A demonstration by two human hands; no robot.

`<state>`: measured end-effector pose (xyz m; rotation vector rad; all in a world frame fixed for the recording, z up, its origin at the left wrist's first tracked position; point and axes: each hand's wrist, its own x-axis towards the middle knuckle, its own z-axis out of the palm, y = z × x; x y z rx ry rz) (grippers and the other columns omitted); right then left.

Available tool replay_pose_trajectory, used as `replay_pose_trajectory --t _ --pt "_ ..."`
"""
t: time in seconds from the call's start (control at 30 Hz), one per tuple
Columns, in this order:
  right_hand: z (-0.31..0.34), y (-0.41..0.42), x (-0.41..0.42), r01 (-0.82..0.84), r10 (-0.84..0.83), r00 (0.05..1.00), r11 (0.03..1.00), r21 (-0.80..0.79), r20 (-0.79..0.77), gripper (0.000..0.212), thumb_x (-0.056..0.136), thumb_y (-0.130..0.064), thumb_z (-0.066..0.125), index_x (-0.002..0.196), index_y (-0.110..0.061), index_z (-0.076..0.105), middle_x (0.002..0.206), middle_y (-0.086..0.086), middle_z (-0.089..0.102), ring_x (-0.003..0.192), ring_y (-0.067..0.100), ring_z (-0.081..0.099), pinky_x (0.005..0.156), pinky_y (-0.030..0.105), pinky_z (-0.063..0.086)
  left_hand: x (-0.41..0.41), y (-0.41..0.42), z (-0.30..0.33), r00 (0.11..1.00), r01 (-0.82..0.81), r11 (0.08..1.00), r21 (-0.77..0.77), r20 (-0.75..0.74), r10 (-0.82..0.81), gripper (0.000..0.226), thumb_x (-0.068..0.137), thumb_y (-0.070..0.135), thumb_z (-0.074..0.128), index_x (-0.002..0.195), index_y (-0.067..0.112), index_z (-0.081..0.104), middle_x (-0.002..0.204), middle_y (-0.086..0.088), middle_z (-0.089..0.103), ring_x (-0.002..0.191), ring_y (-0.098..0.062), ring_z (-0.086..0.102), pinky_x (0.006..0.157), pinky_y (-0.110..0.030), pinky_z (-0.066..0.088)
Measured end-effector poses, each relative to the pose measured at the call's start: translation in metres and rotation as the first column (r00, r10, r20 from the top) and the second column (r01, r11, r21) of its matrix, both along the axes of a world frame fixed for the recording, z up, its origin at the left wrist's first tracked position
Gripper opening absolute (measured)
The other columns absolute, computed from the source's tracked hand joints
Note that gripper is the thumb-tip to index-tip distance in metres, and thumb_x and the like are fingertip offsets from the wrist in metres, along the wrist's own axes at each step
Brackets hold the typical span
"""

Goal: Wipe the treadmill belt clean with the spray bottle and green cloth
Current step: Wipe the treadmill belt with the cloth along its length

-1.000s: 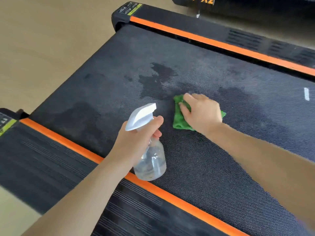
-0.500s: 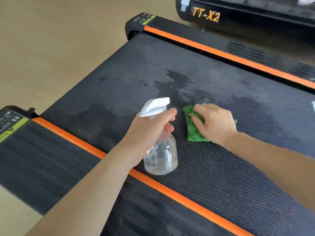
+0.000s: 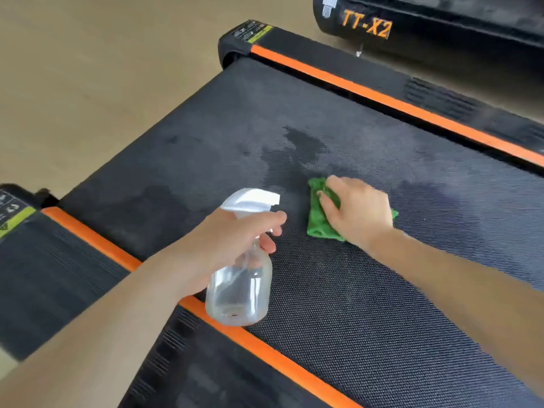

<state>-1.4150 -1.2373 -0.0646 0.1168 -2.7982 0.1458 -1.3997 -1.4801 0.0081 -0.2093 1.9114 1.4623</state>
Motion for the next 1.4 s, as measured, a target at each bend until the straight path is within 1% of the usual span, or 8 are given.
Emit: replay_pose_trajectory --t 0.13,0.4,0.67,0.83,0.97,1.07,1.2,1.4 --pt "-0.008 -0.014 -0.013 0.134 -0.135 0.991 0.991 0.027 0.026 0.02 0.095 -0.04 0.048 0.096 -0.02 0.052 0.082 -0.003 0.058 0.08 0.028 0.057 0.057 0.032 0.03 -0.002 -0.003 -0.013 1.0 -0.015 1.0 0.005 -0.007 0.015 0.034 0.087 0.049 0.076 0.086 0.016 0.081 0.075 -0.002 0.076 0.066 -0.021 0.066 0.075 -0.038 0.053" --pt "0.003 -0.025 0.1 -0.448 0.448 0.888 0.893 -0.023 0.1 0.017 0.09 -0.033 0.062 0.082 -0.019 0.055 0.075 -0.005 0.048 0.068 0.019 0.049 0.055 0.031 0.038 0.003 -0.008 -0.007 0.996 0.078 0.997 -0.003 0.045 -0.078 0.034 0.09 0.047 0.075 0.088 0.014 0.08 0.074 -0.002 0.075 0.066 -0.019 0.066 0.067 -0.03 0.054" --pt "0.0 -0.021 -0.03 0.19 -0.189 0.98 0.982 -0.006 0.064 0.018 0.095 -0.037 0.045 0.095 -0.019 0.049 0.081 -0.002 0.055 0.077 0.03 0.057 0.058 0.034 0.035 0.001 0.003 -0.007 0.999 0.036 0.999 -0.005 0.006 -0.036 0.033 0.087 0.047 0.076 0.083 0.014 0.079 0.066 -0.002 0.074 0.062 -0.014 0.069 0.056 -0.026 0.058" --pt "0.004 -0.065 0.091 -0.236 0.247 0.964 0.964 -0.121 0.094 0.017 0.085 -0.035 0.061 0.084 -0.021 0.052 0.076 -0.005 0.051 0.071 0.022 0.053 0.056 0.032 0.037 -0.002 0.001 -0.003 0.999 -0.051 0.998 0.027 -0.016 0.052 0.031 0.093 0.041 0.075 0.089 0.01 0.077 0.07 -0.003 0.07 0.057 -0.008 0.067 0.051 -0.024 0.054" --pt "0.003 -0.036 0.079 -0.495 0.498 0.86 0.867 -0.049 0.111 0.017 0.09 -0.034 0.06 0.082 -0.02 0.054 0.076 -0.003 0.051 0.07 0.021 0.05 0.057 0.032 0.041 0.001 -0.004 -0.003 0.997 -0.072 0.997 0.011 -0.007 0.072 0.033 0.092 0.044 0.075 0.088 0.011 0.078 0.07 -0.003 0.072 0.056 -0.013 0.065 0.055 -0.025 0.055" --pt "0.006 -0.011 0.007 -0.161 0.162 0.985 0.986 -0.032 0.053 0.018 0.093 -0.04 0.05 0.087 -0.023 0.049 0.08 -0.001 0.057 0.077 0.029 0.059 0.061 0.037 0.048 0.006 -0.008 -0.003 0.996 -0.091 0.996 0.023 0.002 0.091 0.033 0.092 0.044 0.075 0.087 0.011 0.078 0.071 -0.004 0.072 0.059 -0.014 0.065 0.059 -0.028 0.054" --pt "0.003 -0.01 -0.025 0.164 -0.162 0.983 0.986 -0.022 0.086 0.019 0.096 -0.04 0.043 0.093 -0.022 0.045 0.084 -0.001 0.057 0.078 0.03 0.057 0.061 0.035 0.041 0.01 -0.011 -0.005 0.997 -0.075 0.997 0.008 0.004 0.075 0.032 0.09 0.043 0.076 0.087 0.012 0.078 0.073 -0.003 0.072 0.065 -0.017 0.065 0.065 -0.03 0.055" --pt "0.006 -0.043 0.118 -0.299 0.307 0.947 0.95 -0.087 0.097 0.017 0.088 -0.035 0.06 0.082 -0.021 0.053 0.076 -0.006 0.049 0.068 0.02 0.05 0.054 0.033 0.04 0.006 -0.007 -0.006 0.998 -0.062 0.998 0.006 0.012 0.062 0.034 0.088 0.046 0.077 0.087 0.012 0.079 0.075 -0.004 0.073 0.063 -0.019 0.065 0.063 -0.03 0.055"
